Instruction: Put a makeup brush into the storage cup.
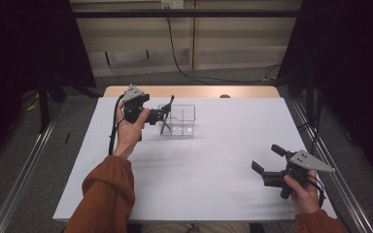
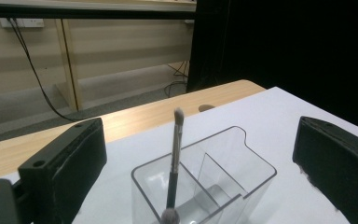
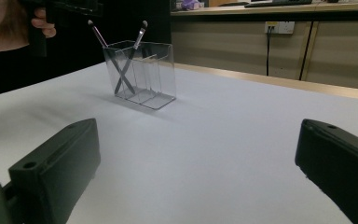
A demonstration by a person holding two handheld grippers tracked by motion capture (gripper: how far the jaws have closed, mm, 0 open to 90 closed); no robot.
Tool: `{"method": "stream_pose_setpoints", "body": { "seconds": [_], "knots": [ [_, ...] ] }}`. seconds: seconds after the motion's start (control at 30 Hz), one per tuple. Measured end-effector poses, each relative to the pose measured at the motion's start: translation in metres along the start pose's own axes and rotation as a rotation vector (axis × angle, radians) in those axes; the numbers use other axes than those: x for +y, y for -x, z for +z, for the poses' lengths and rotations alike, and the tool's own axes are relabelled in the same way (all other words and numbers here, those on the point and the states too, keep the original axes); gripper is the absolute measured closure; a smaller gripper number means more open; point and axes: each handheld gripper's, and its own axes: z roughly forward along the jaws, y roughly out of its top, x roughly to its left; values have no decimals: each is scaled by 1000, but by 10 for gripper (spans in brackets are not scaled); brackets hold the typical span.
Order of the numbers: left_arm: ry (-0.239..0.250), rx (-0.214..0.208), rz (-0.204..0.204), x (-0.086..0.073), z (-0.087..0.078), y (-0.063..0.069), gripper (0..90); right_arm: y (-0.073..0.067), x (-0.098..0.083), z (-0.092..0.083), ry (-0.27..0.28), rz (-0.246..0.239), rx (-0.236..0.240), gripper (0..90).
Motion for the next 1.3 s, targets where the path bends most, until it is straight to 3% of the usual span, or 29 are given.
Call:
{"method": "stream_pose_setpoints", "body": {
  "seconds": [1.07, 1.13, 1.3],
  "knots": [
    [28, 21, 22, -9, -52, -2, 28, -4, 1, -2, 5, -15, -6, 0],
    [30, 44, 27, -11, -54, -1, 27, -4, 1, -2, 5, -16, -7, 0],
    [31, 24, 38, -12, -60, 0, 27, -5, 1, -2, 6, -16, -4, 0]
  ]
}}
